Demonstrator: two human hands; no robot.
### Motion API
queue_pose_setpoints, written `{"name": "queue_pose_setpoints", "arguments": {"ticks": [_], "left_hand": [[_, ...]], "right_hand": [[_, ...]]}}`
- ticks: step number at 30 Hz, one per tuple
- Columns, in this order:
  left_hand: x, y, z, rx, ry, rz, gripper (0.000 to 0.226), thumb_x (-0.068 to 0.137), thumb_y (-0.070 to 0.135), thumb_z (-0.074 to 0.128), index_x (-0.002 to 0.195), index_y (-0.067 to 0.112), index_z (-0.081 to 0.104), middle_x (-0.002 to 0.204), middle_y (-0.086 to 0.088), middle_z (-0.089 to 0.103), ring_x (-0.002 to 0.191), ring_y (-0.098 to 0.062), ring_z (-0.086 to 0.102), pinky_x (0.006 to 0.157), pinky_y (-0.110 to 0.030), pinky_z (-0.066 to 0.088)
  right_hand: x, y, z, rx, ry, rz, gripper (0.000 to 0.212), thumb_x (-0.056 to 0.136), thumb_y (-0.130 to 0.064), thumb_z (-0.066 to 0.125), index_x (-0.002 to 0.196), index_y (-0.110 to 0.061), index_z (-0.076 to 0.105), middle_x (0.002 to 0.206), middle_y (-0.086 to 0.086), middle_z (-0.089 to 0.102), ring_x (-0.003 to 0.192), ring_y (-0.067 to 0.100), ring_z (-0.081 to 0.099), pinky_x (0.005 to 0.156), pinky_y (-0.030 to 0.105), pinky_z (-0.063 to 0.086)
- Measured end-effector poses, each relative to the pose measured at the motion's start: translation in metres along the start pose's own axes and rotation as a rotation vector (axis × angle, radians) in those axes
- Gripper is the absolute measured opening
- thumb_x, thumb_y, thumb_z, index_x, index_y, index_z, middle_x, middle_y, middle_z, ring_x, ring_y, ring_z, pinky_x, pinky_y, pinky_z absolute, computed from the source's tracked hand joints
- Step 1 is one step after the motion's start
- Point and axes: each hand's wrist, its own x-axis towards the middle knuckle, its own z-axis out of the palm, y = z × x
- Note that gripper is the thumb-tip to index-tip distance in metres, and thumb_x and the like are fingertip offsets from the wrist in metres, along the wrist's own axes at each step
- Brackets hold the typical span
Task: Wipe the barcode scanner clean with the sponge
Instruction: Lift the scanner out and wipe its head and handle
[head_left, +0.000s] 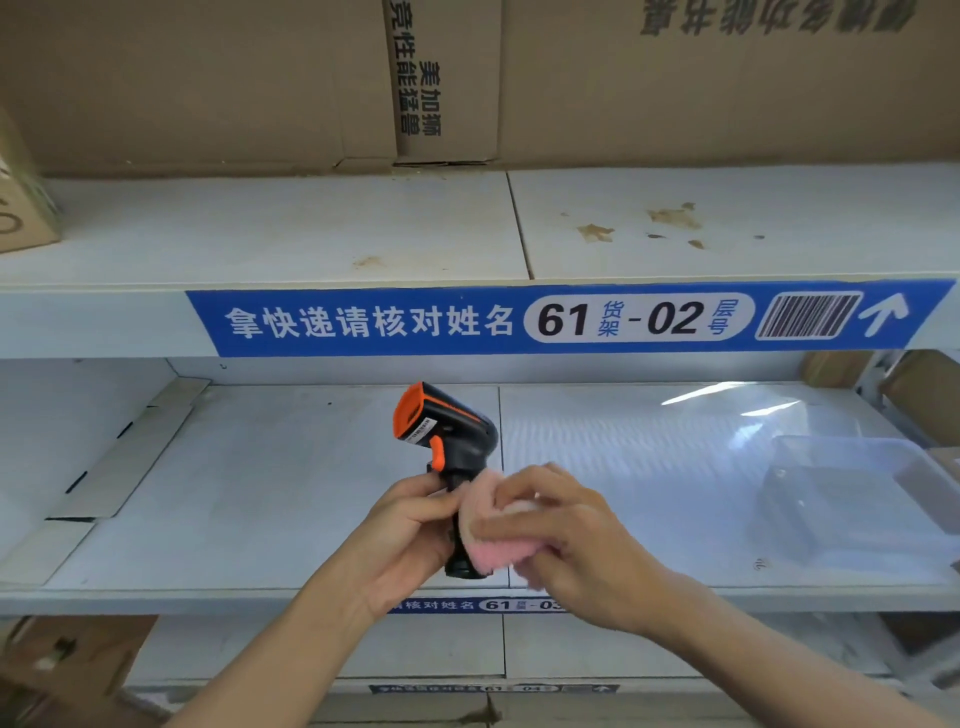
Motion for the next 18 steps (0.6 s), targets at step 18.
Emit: {"name": "queue_pose_setpoints", "arguments": {"ticks": [18], "left_hand": [[-0.005,-0.011,0.008,0.307,0.148,0.034,0.024,0.093,-0.011,0.048,0.113,-0.005,0.06,0.112,-0.029,0.066,0.096,-0.041,0.069,0.082,-0.059,0.055]], "right_hand": [[0.009,0.041,-0.009,-0.666,0.172,-0.228,0.035,0.076,0.008,0.058,0.105,-0.008,0.068,0.111,0.009,0.049,0.093,0.03,0.039,0.066,0.047,0.051]]}}
